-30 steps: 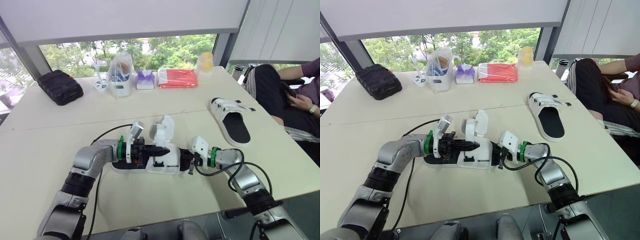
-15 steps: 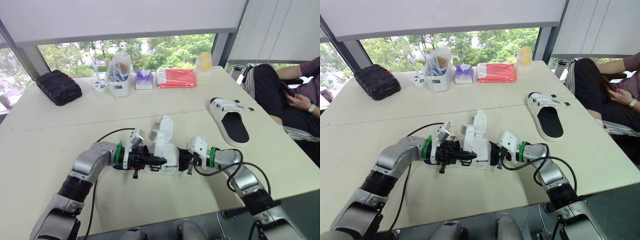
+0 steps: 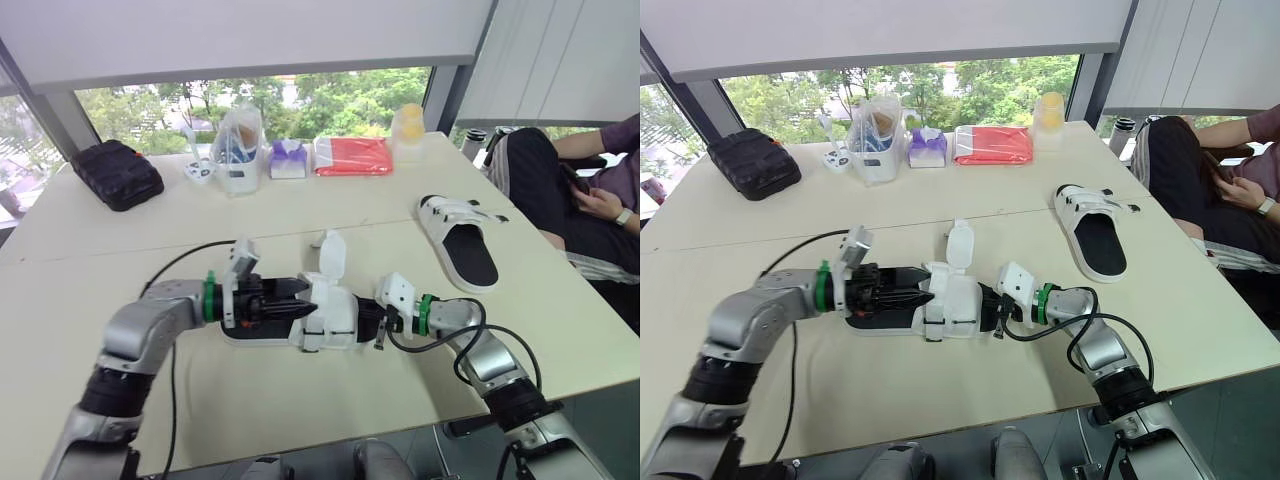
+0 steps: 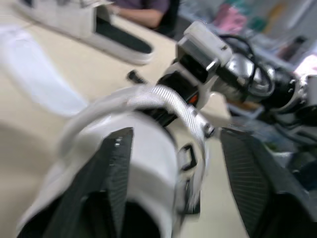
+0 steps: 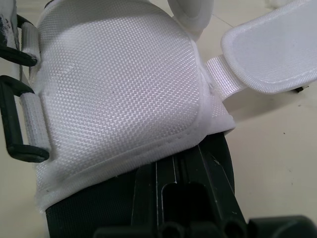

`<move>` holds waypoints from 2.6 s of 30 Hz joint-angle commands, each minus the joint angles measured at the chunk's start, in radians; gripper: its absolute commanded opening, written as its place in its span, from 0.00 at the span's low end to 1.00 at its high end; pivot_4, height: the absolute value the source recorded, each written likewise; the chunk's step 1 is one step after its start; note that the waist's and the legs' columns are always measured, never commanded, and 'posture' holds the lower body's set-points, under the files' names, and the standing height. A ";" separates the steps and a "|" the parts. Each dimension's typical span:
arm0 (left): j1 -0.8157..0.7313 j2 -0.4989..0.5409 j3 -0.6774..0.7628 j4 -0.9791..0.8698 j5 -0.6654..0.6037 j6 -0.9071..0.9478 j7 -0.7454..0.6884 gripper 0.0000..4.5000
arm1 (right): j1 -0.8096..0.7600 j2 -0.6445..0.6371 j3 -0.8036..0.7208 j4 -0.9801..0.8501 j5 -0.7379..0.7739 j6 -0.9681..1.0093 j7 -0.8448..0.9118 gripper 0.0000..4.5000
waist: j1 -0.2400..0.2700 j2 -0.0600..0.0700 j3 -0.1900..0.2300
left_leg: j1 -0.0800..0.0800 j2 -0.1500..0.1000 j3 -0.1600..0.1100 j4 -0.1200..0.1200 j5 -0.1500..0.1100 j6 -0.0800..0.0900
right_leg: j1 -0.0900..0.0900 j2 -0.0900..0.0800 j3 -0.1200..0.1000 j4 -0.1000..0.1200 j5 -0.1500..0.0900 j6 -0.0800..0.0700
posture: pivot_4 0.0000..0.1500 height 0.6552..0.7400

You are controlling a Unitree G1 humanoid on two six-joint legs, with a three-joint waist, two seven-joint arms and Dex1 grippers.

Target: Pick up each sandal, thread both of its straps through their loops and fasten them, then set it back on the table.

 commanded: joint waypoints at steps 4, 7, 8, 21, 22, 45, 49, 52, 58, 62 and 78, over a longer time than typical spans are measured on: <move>0.180 0.155 0.025 -0.199 -0.014 -0.004 -0.037 0.63 | 0.021 -0.008 0.021 0.067 -0.040 0.009 0.007 0.00 | 0.002 0.000 0.000 | 0.000 0.000 0.000 0.000 0.000 0.000 | 0.001 0.000 0.000 -0.001 0.000 0.000 | 1.00 1.00; 0.212 0.186 -0.021 -0.203 0.024 -0.048 -0.049 0.63 | 0.012 -0.002 0.024 0.082 -0.042 0.004 0.008 0.00 | 0.005 0.000 0.000 | 0.000 0.000 0.000 0.000 0.000 0.000 | 0.001 0.000 0.000 -0.002 -0.002 -0.003 | 1.00 1.00; 0.212 0.188 -0.036 -0.196 0.036 -0.061 -0.049 0.63 | 0.009 0.000 0.024 0.086 -0.042 0.003 0.009 0.00 | 0.005 0.000 0.000 | 0.000 0.000 0.000 0.000 0.000 0.000 | 0.001 0.000 0.000 -0.002 -0.002 -0.003 | 1.00 1.00; 0.132 0.103 -0.213 -0.048 0.159 -0.217 -0.085 0.63 | 0.018 -0.007 0.017 0.073 -0.040 0.013 0.005 0.00 | 0.004 0.000 0.000 | 0.001 0.001 0.000 0.000 0.000 0.000 | 0.002 0.001 0.000 -0.002 -0.001 -0.004 | 1.00 1.00; 0.128 0.099 -0.218 -0.043 0.162 -0.221 -0.089 0.63 | 0.018 -0.007 0.016 0.071 -0.040 0.016 0.003 0.00 | 0.003 0.000 0.000 | 0.001 0.001 0.000 0.000 0.000 0.000 | 0.002 0.000 0.000 -0.002 -0.001 -0.004 | 1.00 1.00; 0.125 0.081 -0.221 -0.041 0.175 -0.199 -0.108 0.63 | 0.025 0.001 0.024 0.067 -0.043 0.017 -0.014 0.00 | 0.001 0.000 0.000 | 0.001 0.001 0.000 0.000 0.000 0.000 | 0.002 0.001 -0.001 -0.002 -0.001 -0.003 | 1.00 1.00; 0.158 0.098 -0.185 -0.046 0.174 -0.199 -0.084 0.63 | 0.013 0.009 0.028 0.082 -0.045 0.012 -0.012 0.00 | 0.002 0.000 0.000 | 0.000 0.001 0.000 -0.001 0.000 0.000 | 0.002 0.000 -0.001 -0.002 -0.001 -0.003 | 1.00 1.00; 0.153 0.083 -0.179 -0.039 0.168 -0.196 -0.066 0.63 | 0.007 0.012 0.031 0.089 -0.045 0.008 -0.010 0.00 | 0.003 0.000 0.000 | 0.001 0.001 0.000 -0.001 0.000 0.000 | 0.002 0.000 -0.001 -0.002 -0.002 -0.004 | 1.00 1.00; 0.113 0.015 -0.215 -0.006 0.191 -0.215 -0.030 0.63 | 0.003 0.017 0.036 0.090 -0.047 0.005 -0.006 0.00 | 0.000 0.000 0.000 | 0.001 0.001 0.000 0.000 0.000 0.000 | 0.002 0.001 -0.001 -0.002 -0.001 -0.003 | 1.00 1.00; 0.087 -0.019 -0.242 0.038 0.221 -0.240 -0.022 0.63 | 0.011 0.011 0.033 0.078 -0.045 0.008 -0.006 0.00 | 0.002 0.000 0.000 | 0.001 0.001 0.000 0.000 0.000 0.000 | 0.002 0.001 -0.001 -0.002 -0.001 -0.003 | 1.00 1.00; 0.070 -0.024 -0.271 0.046 0.195 -0.181 -0.067 0.01 | 0.018 0.011 0.028 0.079 -0.048 0.009 -0.018 0.00 | 0.001 0.000 0.000 | 0.001 0.001 0.000 0.000 0.000 0.000 | 0.002 0.001 -0.001 -0.002 -0.001 -0.003 | 1.00 1.00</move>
